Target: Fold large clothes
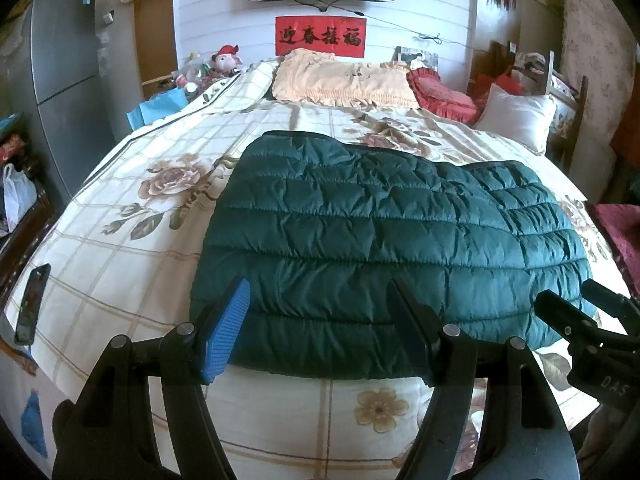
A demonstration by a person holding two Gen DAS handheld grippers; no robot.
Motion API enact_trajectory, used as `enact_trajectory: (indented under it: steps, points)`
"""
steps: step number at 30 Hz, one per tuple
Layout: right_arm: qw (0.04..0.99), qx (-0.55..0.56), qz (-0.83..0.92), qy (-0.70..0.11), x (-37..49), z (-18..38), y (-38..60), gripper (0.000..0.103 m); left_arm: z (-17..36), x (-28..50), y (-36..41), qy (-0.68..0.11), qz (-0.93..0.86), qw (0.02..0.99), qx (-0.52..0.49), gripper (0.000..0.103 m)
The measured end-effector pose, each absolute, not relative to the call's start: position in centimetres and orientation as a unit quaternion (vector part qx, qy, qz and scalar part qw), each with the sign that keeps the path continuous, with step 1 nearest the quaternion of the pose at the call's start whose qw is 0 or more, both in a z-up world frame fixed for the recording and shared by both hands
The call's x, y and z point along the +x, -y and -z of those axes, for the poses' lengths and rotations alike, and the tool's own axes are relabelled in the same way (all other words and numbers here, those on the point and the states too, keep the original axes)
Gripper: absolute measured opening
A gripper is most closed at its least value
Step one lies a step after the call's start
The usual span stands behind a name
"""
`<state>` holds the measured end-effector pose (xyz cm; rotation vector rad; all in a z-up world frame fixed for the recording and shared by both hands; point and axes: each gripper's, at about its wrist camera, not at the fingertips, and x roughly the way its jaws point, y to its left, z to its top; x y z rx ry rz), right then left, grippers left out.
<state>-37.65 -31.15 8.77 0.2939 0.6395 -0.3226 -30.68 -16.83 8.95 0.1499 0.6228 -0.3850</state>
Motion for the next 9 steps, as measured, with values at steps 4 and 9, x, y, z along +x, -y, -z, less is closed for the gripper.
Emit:
enact_trajectory:
  steps: [4, 9]
  points:
    - [0.925, 0.146, 0.156, -0.315, -37.58, -8.68, 31.2, 0.093, -8.77, -30.71, 16.87, -0.298, 0.183, 0.934, 0.079, 0.071]
    - [0.924, 0.147, 0.156, -0.318, -37.47, -8.44, 31.32, 0.093, -8.83, -30.39, 16.65, -0.301, 0.183, 0.933, 0.074, 0.071]
